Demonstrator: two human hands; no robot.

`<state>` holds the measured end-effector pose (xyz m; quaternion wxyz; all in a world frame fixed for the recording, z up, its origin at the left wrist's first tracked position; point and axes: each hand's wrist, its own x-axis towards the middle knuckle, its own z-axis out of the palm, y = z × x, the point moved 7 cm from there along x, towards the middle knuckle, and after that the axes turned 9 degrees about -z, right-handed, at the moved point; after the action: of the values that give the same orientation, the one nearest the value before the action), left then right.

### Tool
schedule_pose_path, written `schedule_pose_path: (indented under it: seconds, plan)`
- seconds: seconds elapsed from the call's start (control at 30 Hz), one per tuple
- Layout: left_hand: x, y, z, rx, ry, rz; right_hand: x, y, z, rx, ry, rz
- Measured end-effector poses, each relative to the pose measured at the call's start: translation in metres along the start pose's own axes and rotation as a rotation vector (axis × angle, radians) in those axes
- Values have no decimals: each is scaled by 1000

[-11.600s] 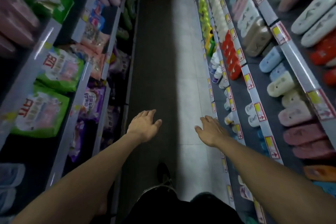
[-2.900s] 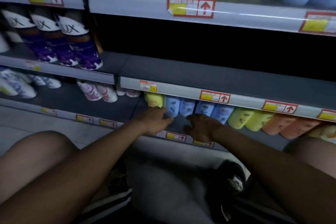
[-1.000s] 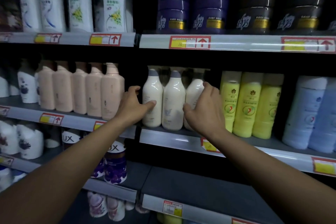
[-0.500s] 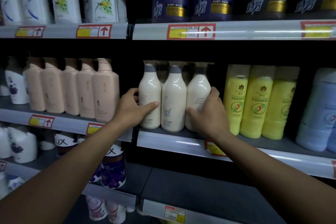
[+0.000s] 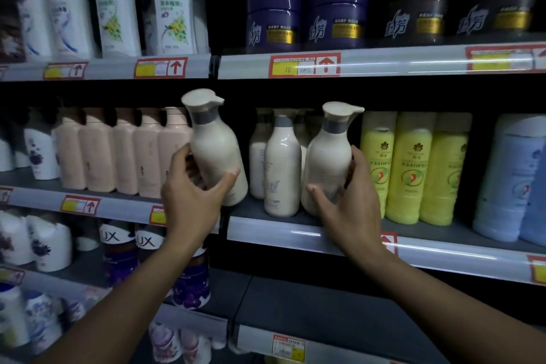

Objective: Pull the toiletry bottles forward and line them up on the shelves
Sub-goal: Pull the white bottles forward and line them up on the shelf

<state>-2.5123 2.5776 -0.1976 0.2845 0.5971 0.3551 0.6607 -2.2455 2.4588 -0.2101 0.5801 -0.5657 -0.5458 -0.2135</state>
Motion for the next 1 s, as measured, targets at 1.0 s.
schedule_pose_path:
  seconds: [1.0]
  plan:
    - [-215, -130, -7, 448, -271, -362, -227, 24, -4, 80, -495, 174]
